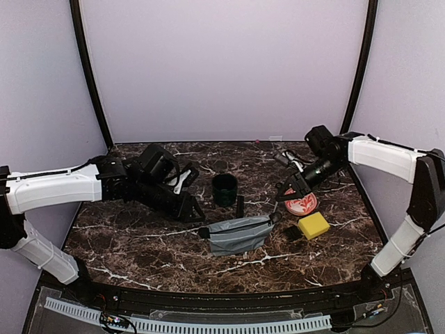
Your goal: Sort the hair-cutting tools
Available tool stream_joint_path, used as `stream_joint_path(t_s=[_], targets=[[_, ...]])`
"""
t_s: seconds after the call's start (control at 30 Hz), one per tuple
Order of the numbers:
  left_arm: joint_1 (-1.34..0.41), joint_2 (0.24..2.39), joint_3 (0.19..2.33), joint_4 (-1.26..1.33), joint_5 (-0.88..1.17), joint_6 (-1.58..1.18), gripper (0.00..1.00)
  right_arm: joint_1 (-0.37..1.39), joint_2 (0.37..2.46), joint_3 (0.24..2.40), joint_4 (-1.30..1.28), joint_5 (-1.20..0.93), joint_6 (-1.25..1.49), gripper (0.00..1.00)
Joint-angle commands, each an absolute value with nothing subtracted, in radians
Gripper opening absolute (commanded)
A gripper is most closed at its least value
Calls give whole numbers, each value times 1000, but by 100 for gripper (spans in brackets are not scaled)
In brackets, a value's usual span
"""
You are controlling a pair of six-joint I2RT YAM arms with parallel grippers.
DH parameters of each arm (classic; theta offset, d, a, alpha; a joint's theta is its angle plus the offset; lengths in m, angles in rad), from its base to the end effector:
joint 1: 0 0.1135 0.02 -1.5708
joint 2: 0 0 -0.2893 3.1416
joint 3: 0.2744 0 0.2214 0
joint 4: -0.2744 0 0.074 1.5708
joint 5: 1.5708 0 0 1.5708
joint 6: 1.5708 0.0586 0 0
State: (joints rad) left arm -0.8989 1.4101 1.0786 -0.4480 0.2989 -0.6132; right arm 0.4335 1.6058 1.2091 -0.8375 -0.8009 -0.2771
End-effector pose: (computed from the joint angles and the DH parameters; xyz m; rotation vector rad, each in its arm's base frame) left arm 0.1653 -0.2355 0.2951 0.5267 2.5249 -1.0196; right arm 0.2435 0.1591 0.2673 -1.0994 2.4157 1.1523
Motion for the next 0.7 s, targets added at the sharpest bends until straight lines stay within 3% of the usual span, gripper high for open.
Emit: stream_joint_path(t_s=[0.0,0.1,0.23,0.37,0.67], targets=[[-891,1309,1116,-624,61,-568,38,380,1505,1280,-872,-688,-338,40],[-880,1279,1115,-667,-134,-599,41,380,1456,1261,-826,-660,-329,41],[-849,1305,1123,-680,-242,-562,46,380,1394,1218,-758,-589,-312,41],[-792,1382,1149,-691,-287,-422,65,381,1348,1195,-751,-577,-343,40],[-500,1602,1212,-551,-38,-186,76,383,1223,1067,-719,-556,-390,40]])
